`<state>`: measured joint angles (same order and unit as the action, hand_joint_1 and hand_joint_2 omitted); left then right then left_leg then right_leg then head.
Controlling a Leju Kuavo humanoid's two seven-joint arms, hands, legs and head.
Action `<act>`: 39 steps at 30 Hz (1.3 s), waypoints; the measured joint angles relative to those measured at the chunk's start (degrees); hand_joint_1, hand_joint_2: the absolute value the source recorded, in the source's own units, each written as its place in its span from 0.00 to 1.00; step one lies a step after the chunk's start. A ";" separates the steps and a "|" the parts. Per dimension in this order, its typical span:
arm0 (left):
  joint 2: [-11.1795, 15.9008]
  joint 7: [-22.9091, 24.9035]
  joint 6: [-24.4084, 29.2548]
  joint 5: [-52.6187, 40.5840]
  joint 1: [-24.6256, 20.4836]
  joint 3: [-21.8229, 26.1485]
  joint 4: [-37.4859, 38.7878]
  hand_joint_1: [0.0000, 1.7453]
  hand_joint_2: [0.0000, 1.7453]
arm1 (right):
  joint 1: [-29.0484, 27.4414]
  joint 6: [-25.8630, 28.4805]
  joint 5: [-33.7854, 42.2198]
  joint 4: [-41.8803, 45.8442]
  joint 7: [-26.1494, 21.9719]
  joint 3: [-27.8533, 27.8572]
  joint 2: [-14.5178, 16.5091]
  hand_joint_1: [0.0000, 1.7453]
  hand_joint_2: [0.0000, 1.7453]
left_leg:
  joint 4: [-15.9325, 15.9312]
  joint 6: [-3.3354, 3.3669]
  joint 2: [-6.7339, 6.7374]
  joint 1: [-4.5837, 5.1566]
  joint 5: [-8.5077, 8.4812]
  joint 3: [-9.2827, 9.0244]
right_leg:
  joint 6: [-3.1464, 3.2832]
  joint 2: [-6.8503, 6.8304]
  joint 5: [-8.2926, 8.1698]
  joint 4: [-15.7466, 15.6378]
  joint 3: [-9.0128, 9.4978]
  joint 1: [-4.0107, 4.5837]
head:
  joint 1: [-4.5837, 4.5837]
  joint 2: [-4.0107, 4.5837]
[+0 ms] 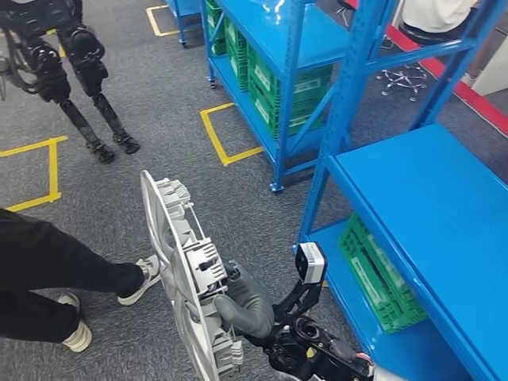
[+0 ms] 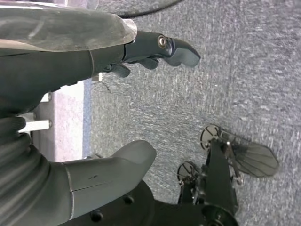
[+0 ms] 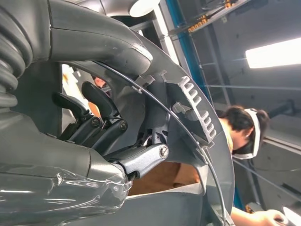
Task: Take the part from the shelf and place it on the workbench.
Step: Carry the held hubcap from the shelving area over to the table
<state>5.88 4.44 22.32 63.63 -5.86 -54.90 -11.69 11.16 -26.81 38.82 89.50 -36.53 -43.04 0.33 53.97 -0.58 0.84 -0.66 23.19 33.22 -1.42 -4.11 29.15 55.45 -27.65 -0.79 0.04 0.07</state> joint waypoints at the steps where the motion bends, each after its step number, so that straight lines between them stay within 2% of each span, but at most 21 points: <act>1: 0.03 -0.02 0.07 0.00 0.01 0.00 0.00 0.00 1.00 | 0.03 0.04 0.06 0.03 -0.01 -0.05 -0.01 1.00 1.00 | -0.16 0.42 -0.38 -0.08 -0.02 -0.23 | -0.13 0.96 1.40 2.27 -0.90 -0.14 | 0.24 0.00; 4: 0.21 -0.11 0.01 -0.07 -0.06 0.00 0.00 0.00 1.00 | -0.02 0.24 0.10 0.05 -0.02 -0.22 -0.02 1.00 1.00 | -0.19 1.10 -1.80 0.15 0.11 -0.50 | -0.06 3.51 6.53 14.33 -6.71 -0.19 | 1.24 0.00; 6: 0.34 -0.25 -0.32 -0.18 -0.06 -0.01 0.00 0.00 1.00 | -0.05 0.35 0.10 0.05 -0.01 -0.29 -0.02 1.00 1.00 | -0.13 1.22 -3.08 0.41 0.23 -0.71 | 0.13 3.88 5.87 16.81 -8.53 -0.14 | 1.56 0.00; 8: 0.40 -0.46 -0.64 -0.36 -0.04 -0.04 0.00 0.00 1.00 | -0.03 0.41 0.10 0.06 -0.01 -0.31 -0.02 1.00 1.00 | -0.03 1.13 -4.50 0.51 0.40 -1.09 | 0.56 4.71 1.22 10.48 -6.31 -0.13 | 1.76 0.00; 10: 0.42 -0.66 -0.81 -0.49 -0.12 -0.08 0.00 0.00 1.00 | 0.02 0.41 0.14 0.08 -0.03 -0.30 -0.02 1.00 1.00 | 0.23 0.81 -5.74 0.54 0.54 -1.02 | 0.94 7.06 -1.97 3.12 -3.48 -0.20 | 1.90 0.00; 12: 0.50 -0.78 -0.91 -0.56 -0.12 -0.11 0.00 0.00 1.00 | 0.11 0.42 0.19 0.09 -0.05 -0.31 -0.02 1.00 1.00 | 0.35 0.21 -6.74 0.37 0.36 -0.43 | 1.09 8.35 -2.14 0.62 -2.35 -0.08 | 1.92 0.00; 14: 0.63 -0.84 -0.92 -0.61 0.13 -0.13 0.01 0.00 1.00 | 0.23 0.42 0.21 0.09 -0.06 -0.32 -0.02 1.00 1.00 | 0.33 -0.50 -7.18 0.14 0.14 -0.02 | 1.46 7.42 -2.40 -0.01 -1.86 -0.02 | 1.92 0.00; 16: 0.74 -0.85 -0.93 -0.62 0.26 -0.15 0.03 0.00 1.00 | 0.32 0.41 0.24 0.09 -0.08 -0.33 -0.01 1.00 1.00 | 2.48 -1.05 -4.91 0.19 1.50 1.09 | 2.08 6.14 -2.87 -0.80 -1.49 -0.20 | 1.34 0.00; 18: 0.78 -0.86 -1.00 -0.62 0.12 -0.15 0.04 0.00 1.00 | 0.34 0.37 0.32 0.09 -0.07 -0.33 0.00 1.00 1.00 | 9.16 -1.55 -2.14 0.11 4.91 4.52 | 2.46 4.69 -3.05 -1.16 -1.43 -0.12 | 0.49 0.00; 20: 0.79 -0.88 -1.05 -0.62 0.05 -0.15 0.04 0.00 1.00 | 0.35 0.25 0.38 0.09 0.11 -0.31 0.00 1.00 1.00 | 16.18 -2.04 -1.52 -0.21 7.38 8.24 | 2.54 3.19 -3.01 -1.16 -1.59 0.02 | 0.02 0.00; 21: 0.80 -0.90 -1.05 -0.62 0.09 -0.15 0.04 0.00 1.00 | 0.37 0.16 0.42 0.09 0.22 -0.31 0.00 1.00 1.00 | 17.19 -2.23 -1.39 -0.36 7.21 8.81 | 2.54 2.50 -2.96 -1.15 -1.63 0.04 | -0.14 0.00; 22: 0.82 -0.91 -1.05 -0.61 0.14 -0.16 0.04 0.00 1.00 | 0.41 0.07 0.46 0.09 0.32 -0.30 0.00 1.00 1.00 | 15.70 -2.36 -1.20 -0.51 5.99 8.05 | 2.49 1.89 -2.91 -1.14 -1.63 0.03 | -0.30 0.00; 24: 0.90 -0.92 -1.05 -0.61 0.15 -0.17 0.04 0.00 1.00 | 0.54 -0.05 0.54 0.09 0.43 -0.30 0.00 1.00 1.00 | 7.68 -2.44 0.29 -0.70 2.36 3.73 | 2.19 0.86 -2.71 -1.10 -1.48 0.06 | -0.60 0.00; 26: 0.96 -0.93 -1.05 -0.61 0.00 -0.18 0.04 0.00 1.00 | 0.71 -0.13 0.59 0.09 0.48 -0.26 0.00 1.00 1.00 | 1.35 -1.92 1.72 -0.49 0.38 0.34 | 1.57 0.02 -2.34 -0.97 -1.30 0.30 | -0.68 0.00; 27: 0.97 -0.94 -1.05 -0.61 -0.07 -0.19 0.04 0.00 1.00 | 0.79 -0.17 0.62 0.09 0.49 -0.24 0.00 1.00 1.00 | 0.28 -1.52 1.93 -0.26 0.28 -0.19 | 1.22 -0.36 -2.18 -0.94 -1.18 0.42 | -0.55 0.00; 30: 1.00 -0.96 -1.05 -0.61 0.02 -0.22 0.04 0.00 1.00 | 0.98 -0.25 0.75 0.10 0.52 -0.22 0.00 1.00 1.00 | -0.03 -0.19 0.42 0.01 0.27 -0.39 | 0.13 -0.80 -1.46 -0.65 -0.84 0.16 | -0.09 0.00; 32: 1.01 -1.02 -1.06 -0.60 0.08 -0.23 0.04 0.00 1.00 | 1.10 -0.27 0.93 0.11 0.55 -0.17 0.00 1.00 1.00 | -0.31 0.61 -0.39 -0.17 0.17 -0.79 | -0.25 1.20 1.12 3.42 -2.42 -0.13 | 0.28 0.00; 35: 1.02 -1.09 -1.08 -0.59 0.06 -0.24 0.04 0.00 1.00 | 1.15 -0.27 1.10 0.08 0.56 -0.13 -0.02 1.00 1.00 | -0.28 1.18 -1.84 0.11 0.31 -0.95 | -0.30 3.66 6.09 15.54 -8.23 -0.20 | 1.29 0.00; 36: 1.02 -1.09 -1.09 -0.59 0.07 -0.25 0.04 0.00 1.00 | 1.15 -0.27 1.10 0.07 0.56 -0.11 -0.02 1.00 1.00 | -0.26 1.23 -2.47 0.24 0.35 -1.03 | -0.24 3.84 6.13 17.36 -9.31 -0.16 | 1.46 0.00; 37: 1.01 -1.09 -1.09 -0.59 0.08 -0.25 0.04 0.00 1.00 | 1.15 -0.27 1.10 0.07 0.57 -0.10 -0.02 1.00 1.00 | -0.24 1.25 -3.16 0.35 0.39 -1.16 | -0.08 3.99 4.85 16.61 -9.23 -0.13 | 1.60 0.00; 39: 0.93 -1.09 -1.11 -0.59 0.09 -0.27 0.04 0.00 1.00 | 1.20 -0.26 1.10 0.07 0.58 -0.04 -0.02 1.00 1.00 | -0.18 1.18 -4.56 0.42 0.52 -1.48 | 0.50 5.24 0.07 9.23 -6.37 -0.06 | 1.84 0.00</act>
<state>6.81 3.34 21.20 63.04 -5.78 -55.18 -11.65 12.35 -27.07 39.92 89.57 -35.95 -43.08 0.31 53.78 0.60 -3.72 -0.24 23.71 31.75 -0.92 1.12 29.22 64.68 -34.03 -0.85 1.87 0.07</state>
